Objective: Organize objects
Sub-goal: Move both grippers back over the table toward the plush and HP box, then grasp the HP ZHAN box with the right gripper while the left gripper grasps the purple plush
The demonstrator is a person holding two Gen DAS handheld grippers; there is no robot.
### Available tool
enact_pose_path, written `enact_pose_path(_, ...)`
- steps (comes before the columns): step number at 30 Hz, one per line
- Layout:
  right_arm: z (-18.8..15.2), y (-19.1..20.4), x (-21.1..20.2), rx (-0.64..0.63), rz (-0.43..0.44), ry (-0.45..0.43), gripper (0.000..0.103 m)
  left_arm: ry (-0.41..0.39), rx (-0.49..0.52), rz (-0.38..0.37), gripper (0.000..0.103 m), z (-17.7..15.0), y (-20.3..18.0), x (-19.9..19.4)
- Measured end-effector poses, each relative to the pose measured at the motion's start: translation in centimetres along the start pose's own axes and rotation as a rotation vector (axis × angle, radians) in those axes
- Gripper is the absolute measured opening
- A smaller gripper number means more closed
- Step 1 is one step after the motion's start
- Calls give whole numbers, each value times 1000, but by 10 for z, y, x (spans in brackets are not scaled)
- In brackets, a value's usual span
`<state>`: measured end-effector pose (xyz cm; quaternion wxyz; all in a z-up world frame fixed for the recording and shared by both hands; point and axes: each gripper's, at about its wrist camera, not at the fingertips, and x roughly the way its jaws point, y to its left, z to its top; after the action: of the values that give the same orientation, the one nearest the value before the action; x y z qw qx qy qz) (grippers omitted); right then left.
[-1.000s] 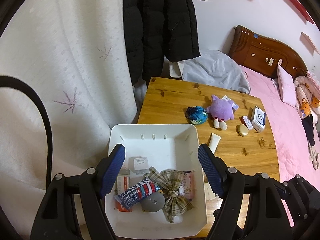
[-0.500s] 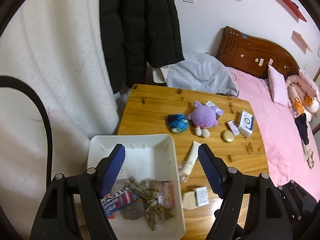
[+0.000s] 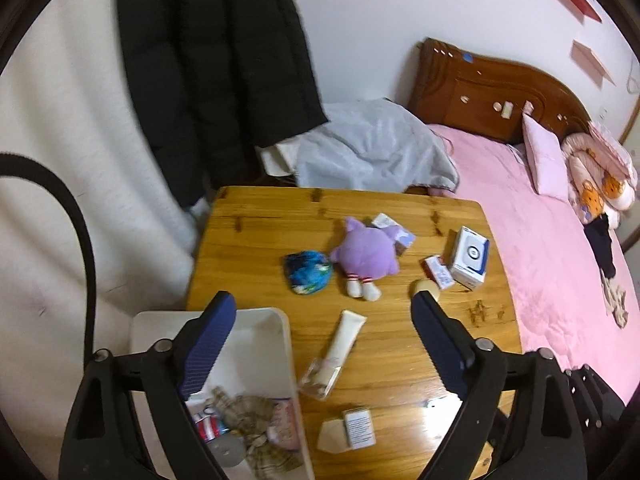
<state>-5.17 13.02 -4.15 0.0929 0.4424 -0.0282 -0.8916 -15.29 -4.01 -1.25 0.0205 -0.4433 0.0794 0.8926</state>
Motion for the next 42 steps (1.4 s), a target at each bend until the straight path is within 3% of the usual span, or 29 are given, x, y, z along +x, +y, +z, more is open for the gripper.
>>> enact_pose_path(8,30,-86,36,119,-69,-6,80,57,78,-1,101,29,-52,52)
enact_pose_path(15,51,-150,95,212,-110,21,80,169,84,-10,102,44,-76,122)
enact_pose_path(20,60,-186,155,325,-119,91,81,277,78,-2,102,44,-82,184)
enact_pose_path(30,69,-211,238,424,-258,168,81,417,40,48,102,41,-77,278)
enact_pose_path(35,68,-212,264,417,-312,222,81,455,54,85,102,34,-76,298)
enact_pose_path(42,68,-204,275,333,-426,214,81,492,72,121,102,26,-71,317)
